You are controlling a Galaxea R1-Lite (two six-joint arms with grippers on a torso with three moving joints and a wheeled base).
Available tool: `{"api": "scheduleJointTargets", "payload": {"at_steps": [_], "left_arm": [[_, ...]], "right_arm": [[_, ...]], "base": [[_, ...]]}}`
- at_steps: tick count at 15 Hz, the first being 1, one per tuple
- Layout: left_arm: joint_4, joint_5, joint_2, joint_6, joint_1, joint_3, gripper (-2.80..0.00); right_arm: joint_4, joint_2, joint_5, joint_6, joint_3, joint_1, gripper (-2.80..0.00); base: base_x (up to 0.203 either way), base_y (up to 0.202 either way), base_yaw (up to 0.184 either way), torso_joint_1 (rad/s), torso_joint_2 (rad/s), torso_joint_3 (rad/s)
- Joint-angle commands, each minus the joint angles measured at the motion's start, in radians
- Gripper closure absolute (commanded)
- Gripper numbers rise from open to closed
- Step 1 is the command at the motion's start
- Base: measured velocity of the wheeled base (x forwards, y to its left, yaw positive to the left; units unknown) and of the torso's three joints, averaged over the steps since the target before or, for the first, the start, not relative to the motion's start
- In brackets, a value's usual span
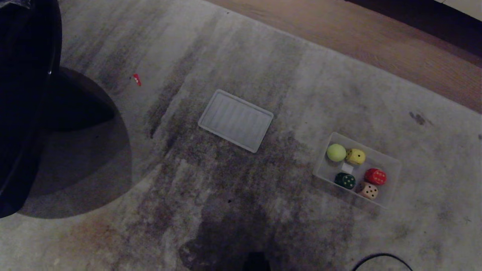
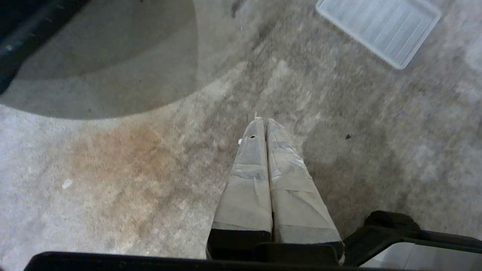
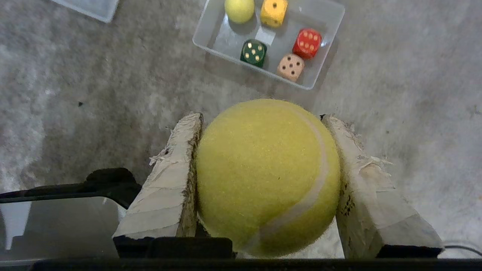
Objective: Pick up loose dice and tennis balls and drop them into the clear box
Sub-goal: Put the ball in the box
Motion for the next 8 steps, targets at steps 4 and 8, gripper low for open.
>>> {"api": "scheduleJointTargets", "payload": {"at_steps": [4,8], "left_arm": [[0.000,0.001,0.002,-0.001,0.000,0.002,0.00],[0.000,0.002,0.002,-0.002,-0.001,0.002,0.00]], "right_arm": [[0.001,0.001,0.000,0.000,0.000,0.000,0.00],[0.001,0.001,0.000,0.000,0.000,0.001,0.00]], "base": [[0.000,0.000,0.000,0.000,0.00,-0.196],[0.000,0.000,0.000,0.003,0.00,-0.200]]}}
